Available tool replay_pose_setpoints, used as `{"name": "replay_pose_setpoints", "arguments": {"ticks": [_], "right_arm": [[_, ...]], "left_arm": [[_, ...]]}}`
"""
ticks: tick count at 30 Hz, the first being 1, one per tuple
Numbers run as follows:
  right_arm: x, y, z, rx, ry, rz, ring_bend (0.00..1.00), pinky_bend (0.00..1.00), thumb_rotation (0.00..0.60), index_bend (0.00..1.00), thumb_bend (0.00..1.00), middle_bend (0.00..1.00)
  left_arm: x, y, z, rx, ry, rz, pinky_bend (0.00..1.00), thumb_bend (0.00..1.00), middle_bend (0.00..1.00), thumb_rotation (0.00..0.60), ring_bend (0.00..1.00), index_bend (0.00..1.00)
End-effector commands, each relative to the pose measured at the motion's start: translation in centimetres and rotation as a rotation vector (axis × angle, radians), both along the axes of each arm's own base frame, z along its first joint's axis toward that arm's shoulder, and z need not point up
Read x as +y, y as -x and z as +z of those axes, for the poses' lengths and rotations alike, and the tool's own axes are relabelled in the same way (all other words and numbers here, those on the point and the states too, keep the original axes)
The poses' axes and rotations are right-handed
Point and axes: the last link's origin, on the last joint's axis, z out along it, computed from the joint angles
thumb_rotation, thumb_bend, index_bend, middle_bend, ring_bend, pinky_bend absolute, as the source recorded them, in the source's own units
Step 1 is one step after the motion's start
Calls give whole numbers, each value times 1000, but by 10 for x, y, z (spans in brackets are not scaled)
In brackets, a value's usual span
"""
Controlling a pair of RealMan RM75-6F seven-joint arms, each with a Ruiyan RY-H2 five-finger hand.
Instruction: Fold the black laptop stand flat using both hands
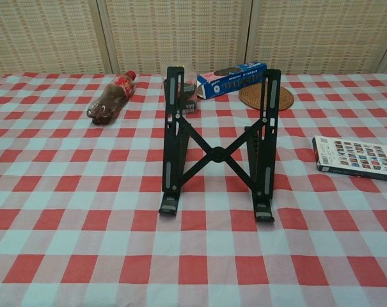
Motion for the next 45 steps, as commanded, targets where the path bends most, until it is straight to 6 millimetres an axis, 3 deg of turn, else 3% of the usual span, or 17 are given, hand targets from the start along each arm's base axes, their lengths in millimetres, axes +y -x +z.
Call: {"name": "replay_pose_setpoints", "arguments": {"ticks": [1,14,21,25,26,28,30,31,32,35,38,45], "right_arm": [[0,0,0,0,0,4,30,62,600,132,294,177],[-4,-8,-2,-22,-10,34,30,62,600,133,294,177],[-21,-26,-7,-89,-60,76,30,62,600,132,214,177],[-36,-37,-15,-160,-109,88,30,62,600,132,102,177],[-40,-40,-19,-190,-127,88,30,62,600,132,85,177],[-46,-44,-24,-238,-158,82,30,62,600,132,69,177],[-53,-48,-30,-298,-192,72,30,62,600,132,62,177],[-57,-51,-34,-340,-212,64,30,62,600,133,57,173],[-58,-52,-35,-364,-222,58,30,62,600,133,53,167],[-66,-59,-45,-511,-283,16,30,62,600,131,31,143],[-73,-63,-53,-629,-344,-22,30,62,600,113,11,131],[-87,-63,-67,-784,-396,-88,16,62,600,63,0,92]], "left_arm": [[0,0,0,0,0,1,181,227,0,600,17,35],[11,-5,-1,-92,45,-25,181,227,0,600,23,42],[43,-18,2,-309,123,-86,181,227,22,600,86,86],[67,-30,-1,-473,205,-115,181,226,40,600,93,125],[74,-35,-2,-532,238,-128,181,219,42,576,95,130],[86,-41,-4,-627,280,-138,181,207,49,469,98,134],[99,-48,-6,-721,321,-146,181,193,63,290,106,135],[106,-52,-7,-764,338,-152,181,188,67,251,109,135],[109,-54,-8,-783,346,-155,181,178,72,171,115,134],[126,-65,-16,-864,398,-166,181,168,82,41,125,131],[139,-74,-25,-909,443,-167,182,163,85,0,127,129],[166,-91,-53,-1005,521,-132,182,151,86,0,127,128]]}}
